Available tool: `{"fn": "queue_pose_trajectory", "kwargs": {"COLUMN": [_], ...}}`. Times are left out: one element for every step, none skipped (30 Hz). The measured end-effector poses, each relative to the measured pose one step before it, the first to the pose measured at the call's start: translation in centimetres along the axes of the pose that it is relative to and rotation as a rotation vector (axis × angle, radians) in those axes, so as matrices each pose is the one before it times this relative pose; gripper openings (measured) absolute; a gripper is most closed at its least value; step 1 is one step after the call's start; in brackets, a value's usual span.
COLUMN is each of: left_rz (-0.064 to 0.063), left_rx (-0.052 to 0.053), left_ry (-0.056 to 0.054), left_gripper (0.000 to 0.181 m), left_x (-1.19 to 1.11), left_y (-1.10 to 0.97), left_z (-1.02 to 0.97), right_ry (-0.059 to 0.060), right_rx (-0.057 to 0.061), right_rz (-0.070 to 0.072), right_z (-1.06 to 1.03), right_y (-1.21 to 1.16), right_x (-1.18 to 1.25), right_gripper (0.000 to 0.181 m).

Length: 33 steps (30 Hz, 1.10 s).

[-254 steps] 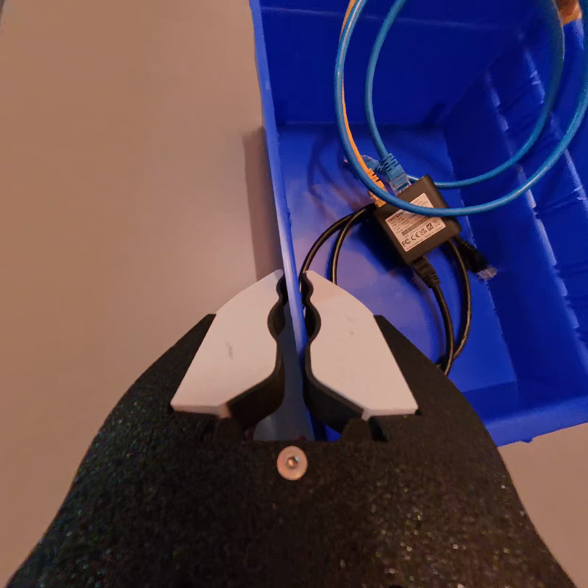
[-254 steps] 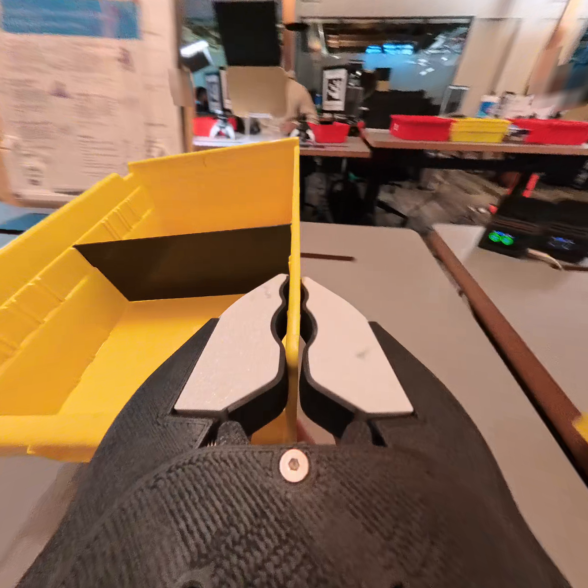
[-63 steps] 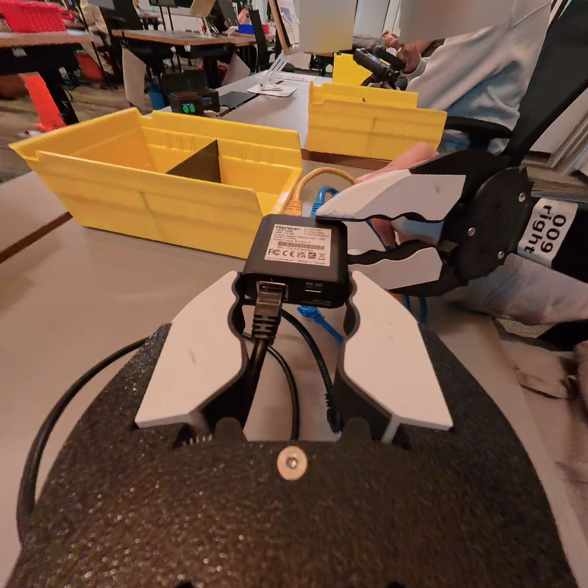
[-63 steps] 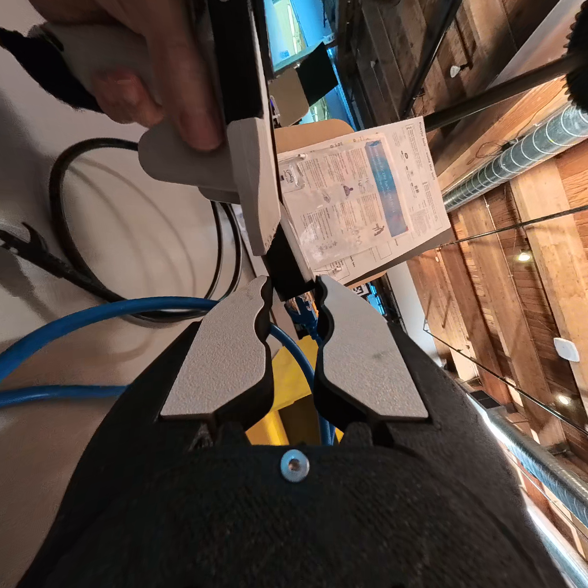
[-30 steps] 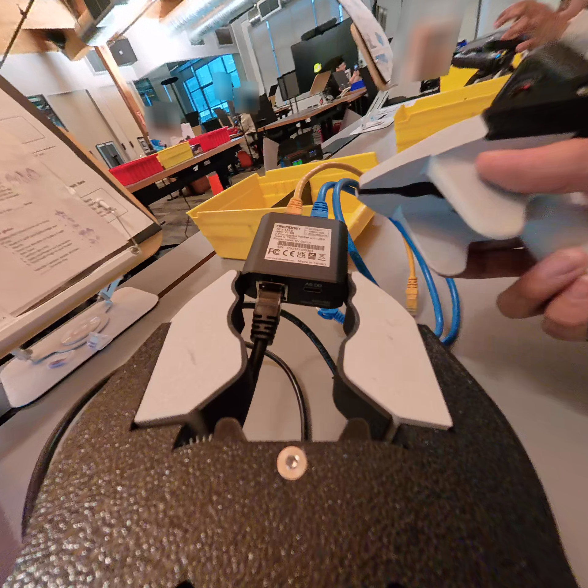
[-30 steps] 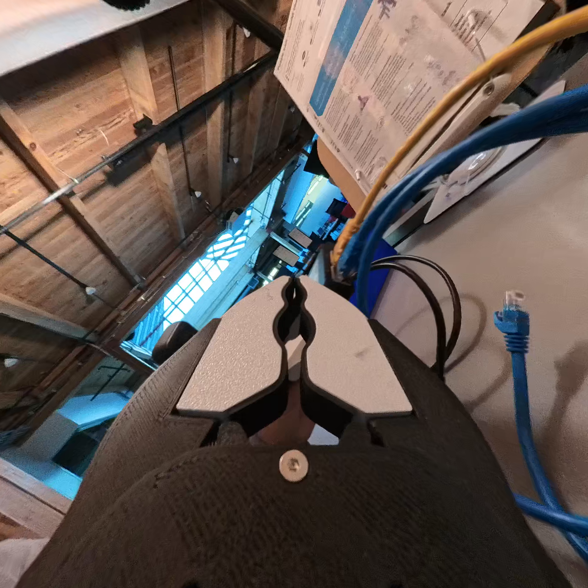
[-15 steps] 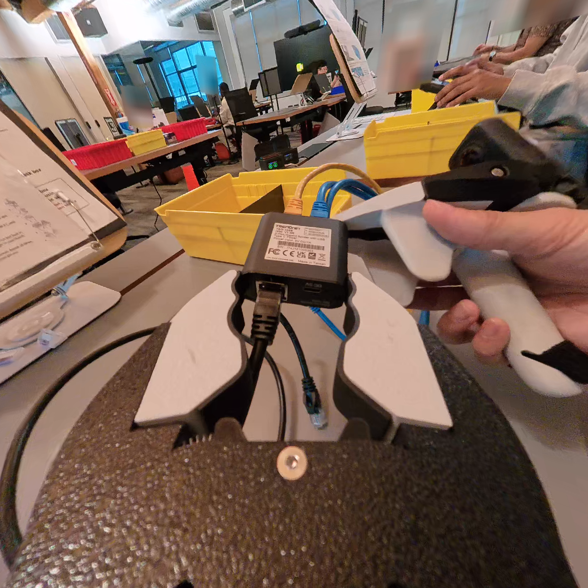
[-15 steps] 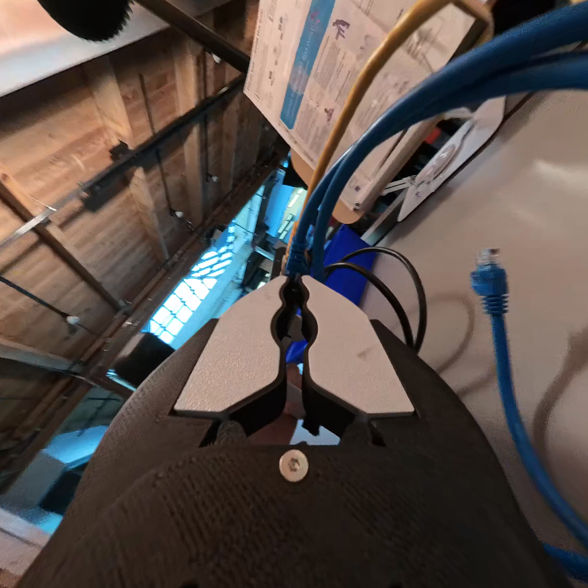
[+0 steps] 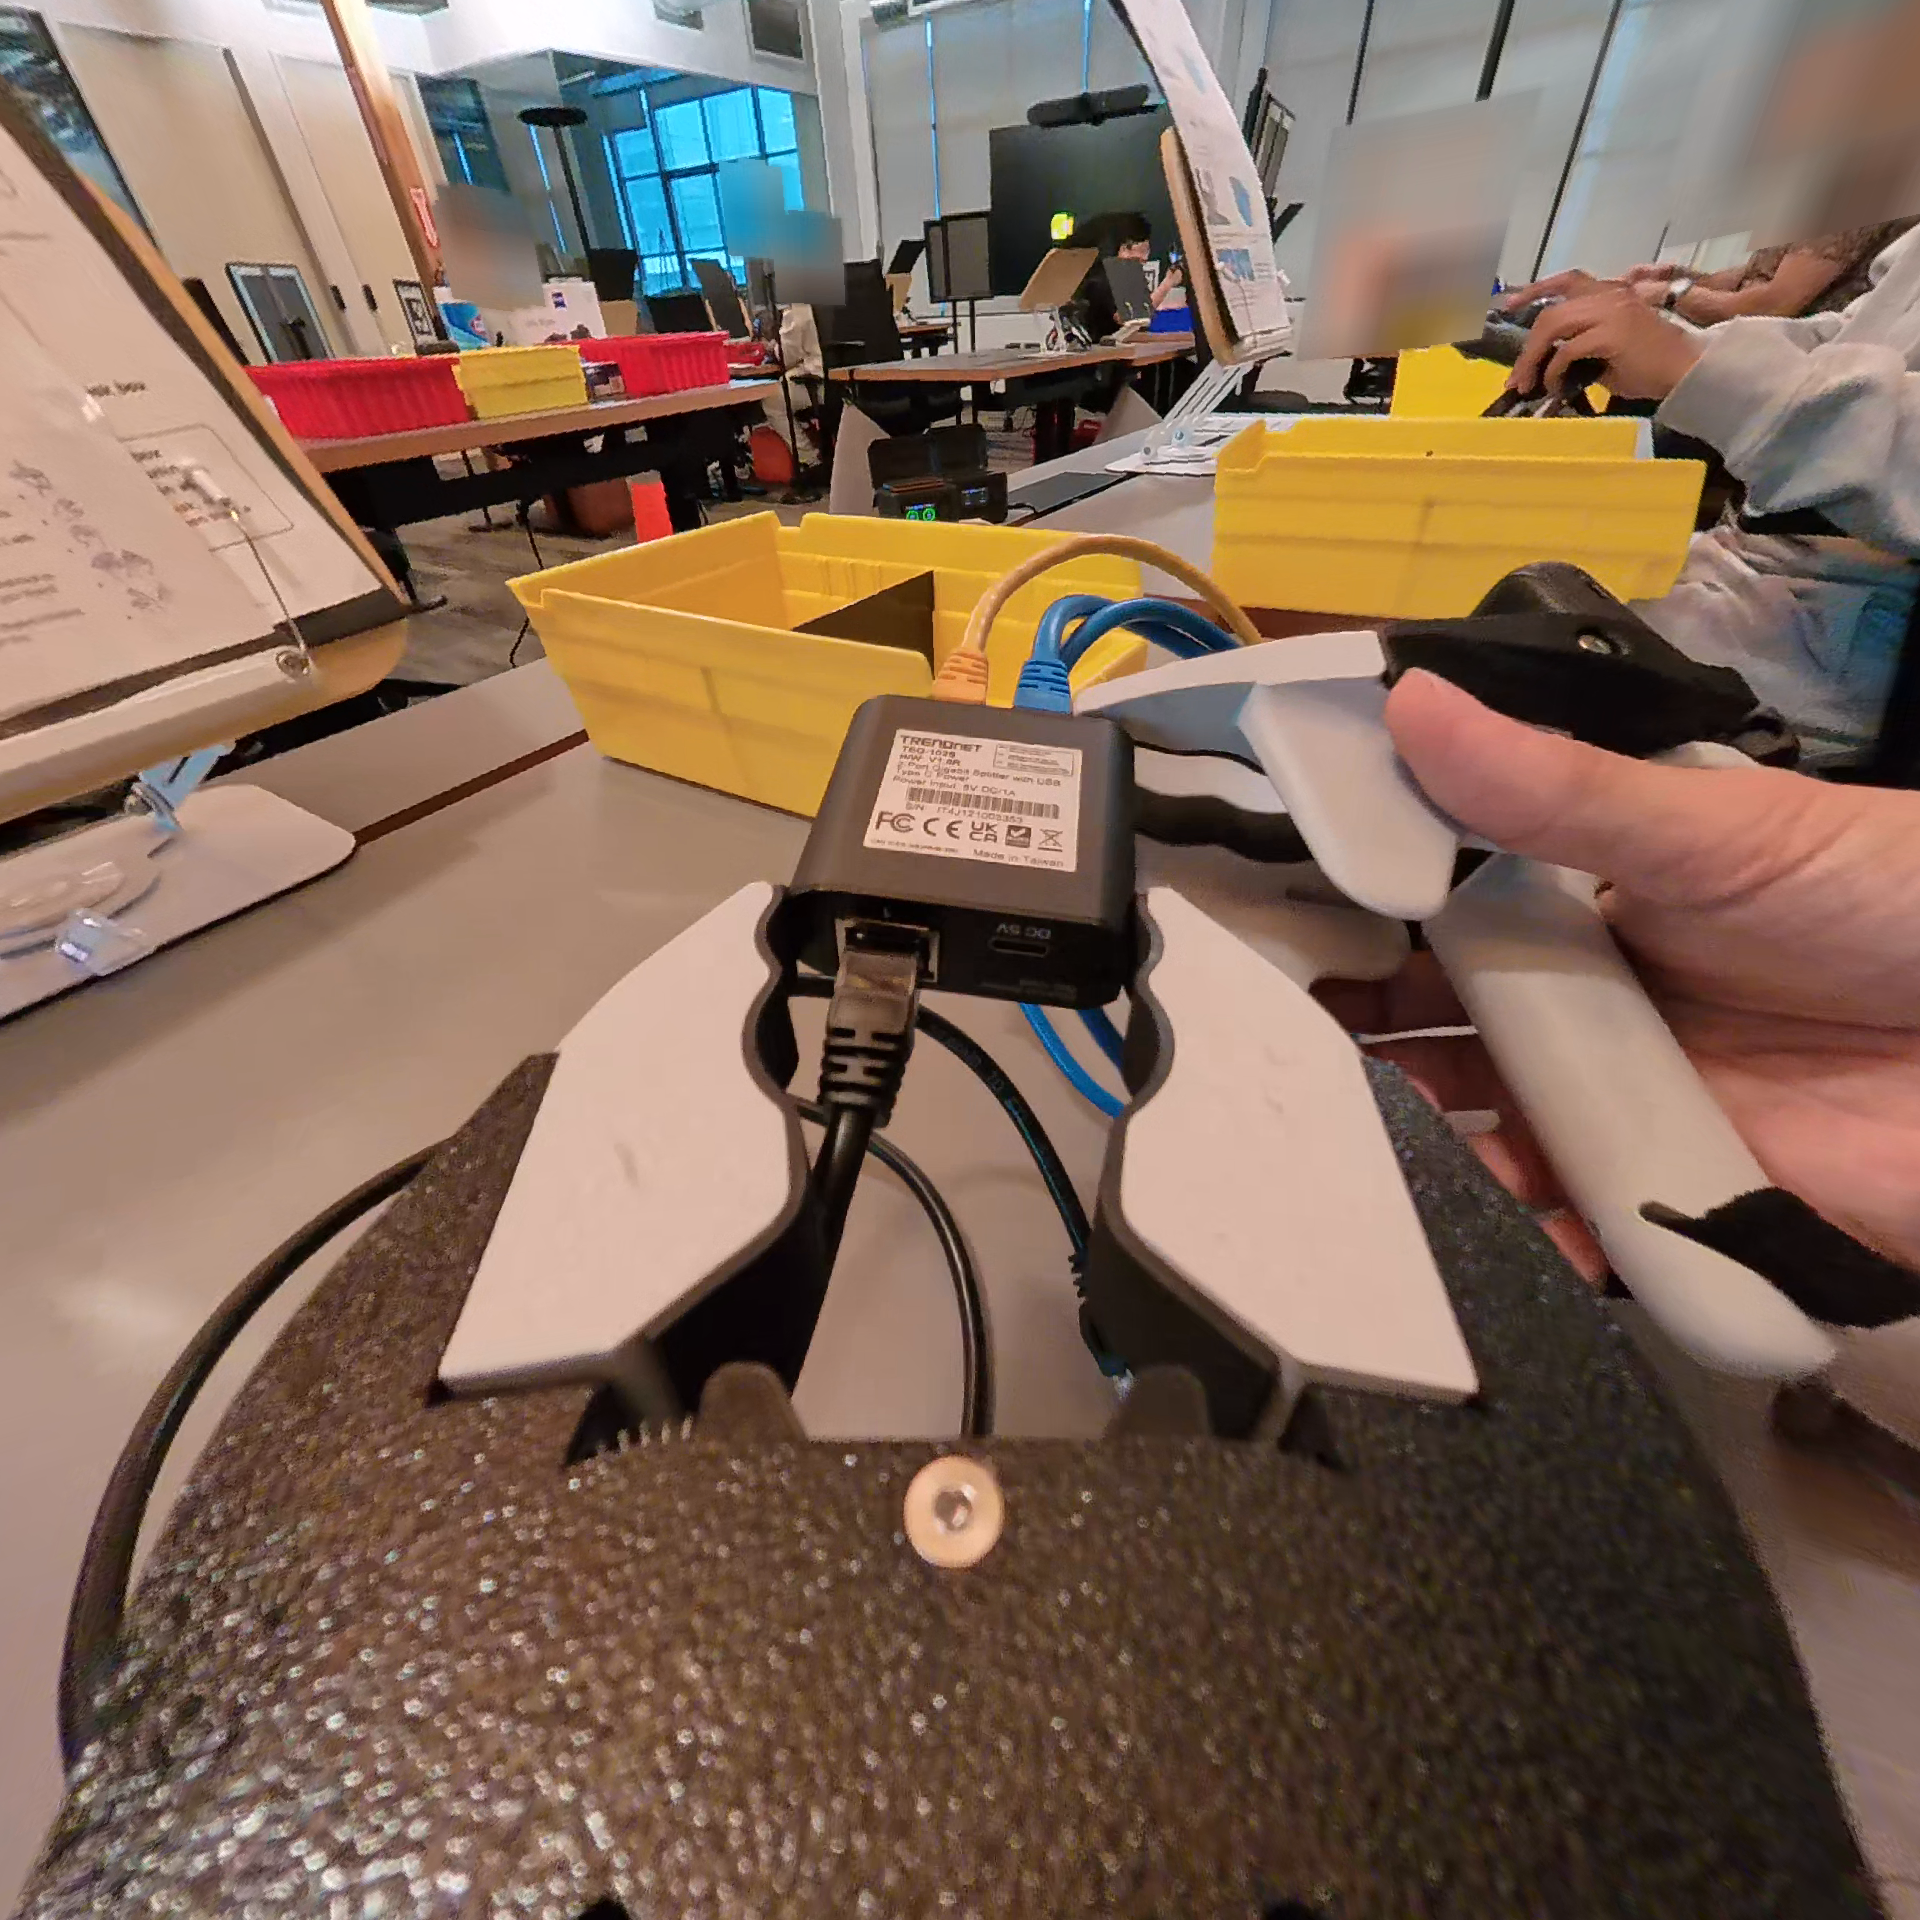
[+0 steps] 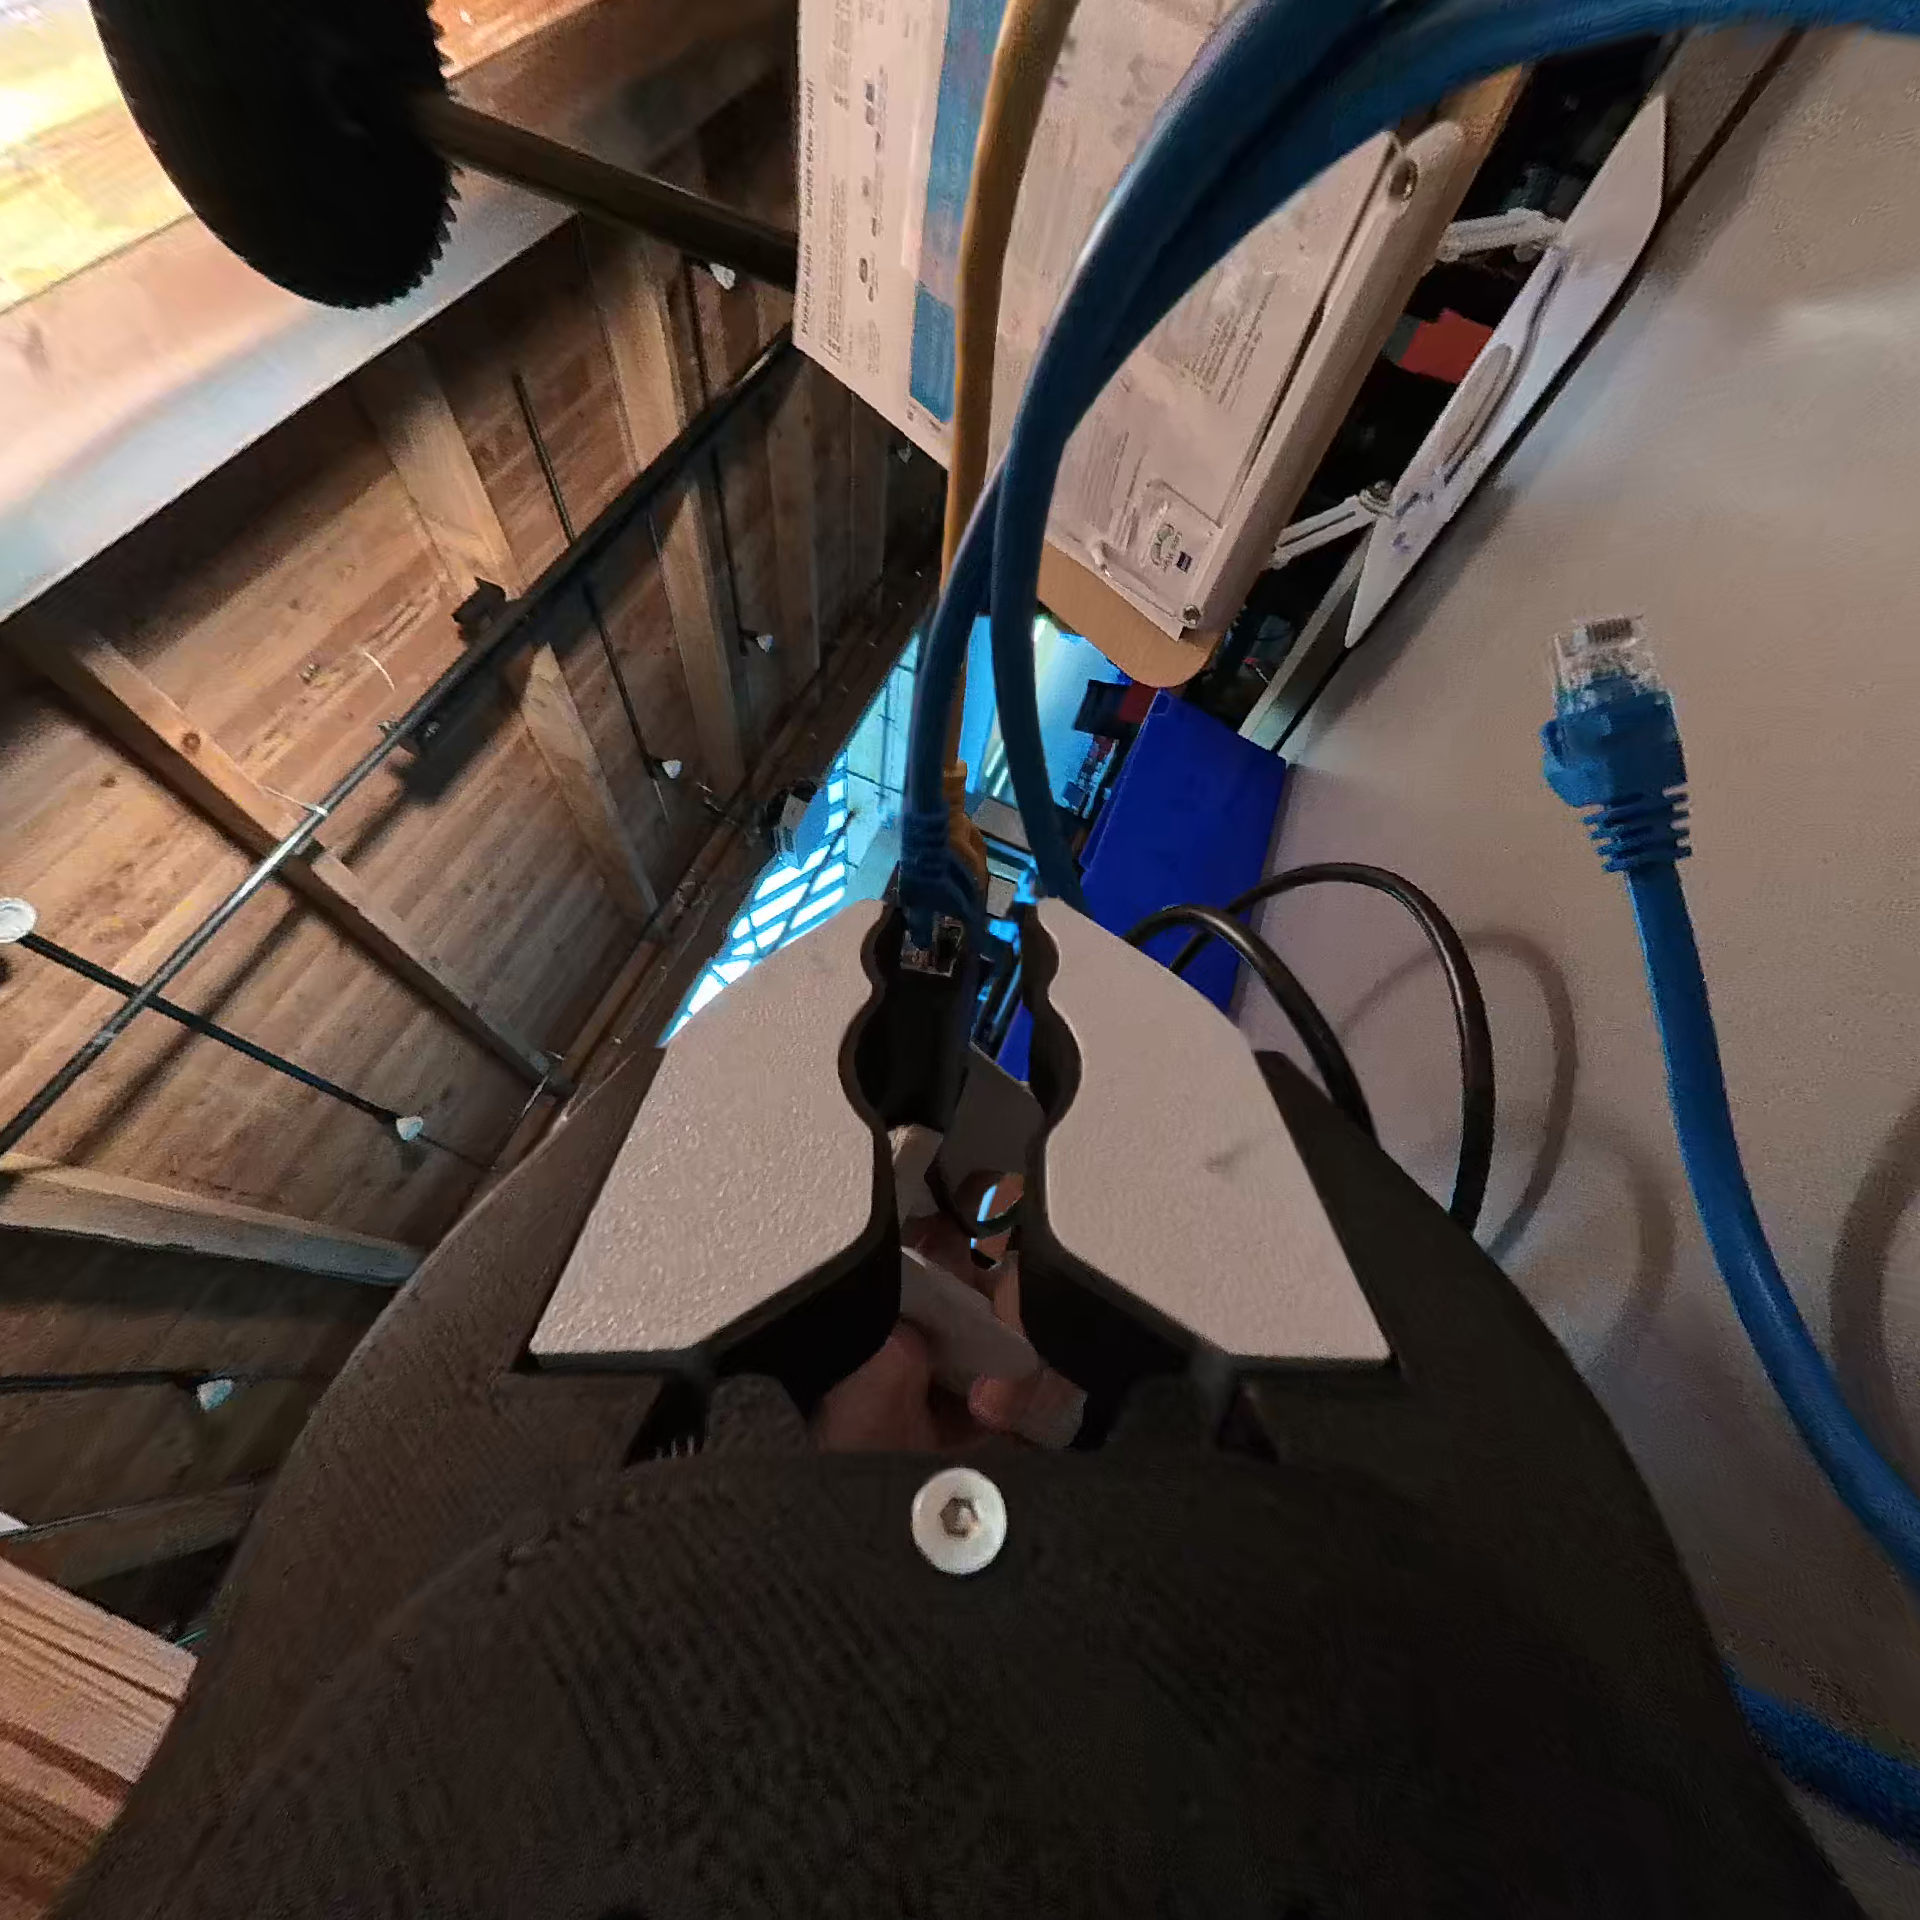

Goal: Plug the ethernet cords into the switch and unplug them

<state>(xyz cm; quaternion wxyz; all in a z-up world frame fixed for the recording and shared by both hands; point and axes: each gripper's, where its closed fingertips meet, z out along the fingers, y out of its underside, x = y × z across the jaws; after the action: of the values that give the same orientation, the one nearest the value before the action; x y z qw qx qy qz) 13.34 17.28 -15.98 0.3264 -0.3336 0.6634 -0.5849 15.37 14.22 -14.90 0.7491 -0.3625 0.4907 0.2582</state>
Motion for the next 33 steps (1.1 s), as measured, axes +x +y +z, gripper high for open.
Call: {"fn": "queue_pose_trajectory", "kwargs": {"left_rz": [-0.0158, -0.0154, -0.0084, -0.0033, -0.0014, -0.0008, -0.0008, 0.0023, 0.0057, 0.0086, 0.0089, 0.0078, 0.0090, 0.0119, 0.0158, 0.0137, 0.0107, 0.0090, 0.0076, 0.0120, 0.0163, 0.0105, 0.0016, 0.0001, -0.0026, -0.0036, 0.0009, 0.0014, -0.0019, 0.0012, 0.0044, 0.0026, -0.0010], "left_rx": [-0.0007, 0.0012, 0.0046, 0.0029, -0.0022, -0.0030, -0.0009, -0.0021, -0.0064, -0.0107, -0.0061, -0.0058, -0.0043, -0.0007, -0.0030, -0.0051, -0.0036, 0.0001, -0.0010, -0.0050, -0.0057, -0.0027, 0.0016, -0.0015, -0.0028, -0.0008, -0.0013, -0.0043, -0.0088, -0.0070, -0.0036, 0.0020, 0.0006], "left_ry": [0.0001, 0.0069, 0.0033, -0.0007, -0.0001, 0.0001, 0.0003, 0.0021, -0.0027, -0.0113, -0.0098, -0.0037, -0.0041, -0.0064, -0.0063, -0.0069, -0.0108, -0.0120, -0.0102, -0.0087, -0.0065, -0.0050, -0.0020, 0.0027, 0.0016, -0.0015, -0.0012, 0.0016, 0.0033, 0.0025, 0.0026, 0.0017, 0.0030], "left_gripper": [0.060, 0.060, 0.060, 0.060, 0.060, 0.060, 0.060, 0.060, 0.060, 0.060, 0.060, 0.060, 0.060, 0.060, 0.060, 0.060, 0.060, 0.060, 0.060, 0.060, 0.060, 0.060, 0.060, 0.060, 0.060, 0.060, 0.060, 0.060, 0.060, 0.060, 0.060, 0.060, 0.060], "left_x": [-0.117, -0.060, -0.091, -0.120, -0.099, -0.082, -0.038, 0.032, 0.008, -0.064, -0.063, -0.022, -0.061, -0.071, -0.061, -0.051, -0.084, -0.060, -0.027, -0.047, -0.083, -0.100, -0.078, -0.046, -0.004, 0.063, 0.100, 0.065, 0.083, 0.120, 0.168, 0.196, 0.199], "left_y": [0.172, 0.125, 0.070, 0.059, 0.089, 0.077, 0.049, 0.073, 0.141, 0.189, 0.144, 0.122, 0.080, 0.017, 0.029, 0.047, 0.007, -0.061, -0.030, 0.038, 0.090, 0.074, 0.041, 0.070, 0.063, 0.062, 0.099, 0.132, 0.141, 0.085, 0.013, -0.093, -0.076], "left_z": [-0.030, -0.036, -0.041, -0.039, -0.012, 0.005, 0.014, 0.029, 0.068, 0.089, 0.062, 0.043, -0.003, -0.025, -0.008, 0.025, 0.018, 0.011, 0.027, 0.016, 0.006, -0.052, -0.077, -0.053, -0.078, -0.062, -0.003, 0.075, 0.115, 0.132, 0.125, 0.144, 0.181], "right_ry": [0.0121, -0.0002, -0.0036, 0.0021, -0.0006, -0.0004, -0.0083, -0.0199, -0.0197, 0.0083, 0.0028, -0.0037, -0.0042, -0.0057, -0.0015, 0.0040, 0.0020, -0.0057, -0.0095, -0.0030, -0.0012, -0.0020, -0.0075, -0.0040, 0.0002, -0.0047, -0.0066, -0.0047, 0.0019, 0.0046, 0.0054, 0.0034, 0.0054], "right_rx": [-0.0134, -0.0036, -0.0083, -0.0157, -0.0104, 0.0069, 0.0103, 0.0154, 0.0211, -0.0003, -0.0047, -0.0021, -0.0031, -0.0064, -0.0060, -0.0027, -0.0027, -0.0020, 0.0012, -0.0017, -0.0074, -0.0149, -0.0167, -0.0089, -0.0028, -0.0024, -0.0023, 0.0041, 0.0035, 0.0024, 0.0010, 0.0029, 0.0060], "right_rz": [0.0085, 0.0179, 0.0099, -0.0060, -0.0090, 0.0024, 0.0112, 0.0131, 0.0037, 0.0092, 0.0198, 0.0234, 0.0126, -0.0078, -0.0136, -0.0102, -0.0060, 0.0010, 0.0042, 0.0013, 0.0023, 0.0052, 0.0072, 0.0072, 0.0059, 0.0093, 0.0125, 0.0135, 0.0044, -0.0073, -0.0127, -0.0298, -0.0372], "right_z": [0.190, 0.187, 0.192, 0.212, 0.182, 0.083, 0.036, -0.022, -0.086, 0.025, 0.046, 0.015, 0.019, 0.044, 0.054, 0.046, 0.087, 0.081, 0.063, 0.031, 0.058, 0.077, 0.088, 0.043, 0.002, 0.010, -0.003, -0.049, -0.110, -0.131, -0.181, -0.185, -0.177], "right_y": [0.268, 0.138, 0.216, 0.334, 0.221, -0.040, -0.097, -0.220, -0.344, -0.070, -0.011, -0.012, 0.014, 0.047, 0.022, -0.010, -0.010, -0.022, -0.050, 0.004, 0.030, 0.079, 0.113, 0.099, 0.108, 0.153, 0.169, 0.034, -0.056, -0.092, -0.099, -0.141, -0.200], "right_x": [0.232, 0.015, -0.042, 0.064, 0.064, 0.090, 0.029, -0.092, -0.062, 0.286, 0.216, 0.155, 0.128, 0.058, 0.035, 0.070, 0.069, 0.013, -0.021, 0.077, 0.116, 0.130, 0.039, 0.032, 0.048, 0.016, 0.037, 0.121, 0.196, 0.136, 0.050, -0.081, -0.110], "right_gripper": [0.028, 0.038, 0.042, 0.040, 0.038, 0.037, 0.034, 0.024, 0.015, 0.015, 0.015, 0.015, 0.015, 0.015, 0.014, 0.014, 0.014, 0.014, 0.014, 0.014, 0.014, 0.014, 0.014, 0.014, 0.014, 0.014, 0.015, 0.015, 0.015, 0.015, 0.015, 0.015, 0.014]}}
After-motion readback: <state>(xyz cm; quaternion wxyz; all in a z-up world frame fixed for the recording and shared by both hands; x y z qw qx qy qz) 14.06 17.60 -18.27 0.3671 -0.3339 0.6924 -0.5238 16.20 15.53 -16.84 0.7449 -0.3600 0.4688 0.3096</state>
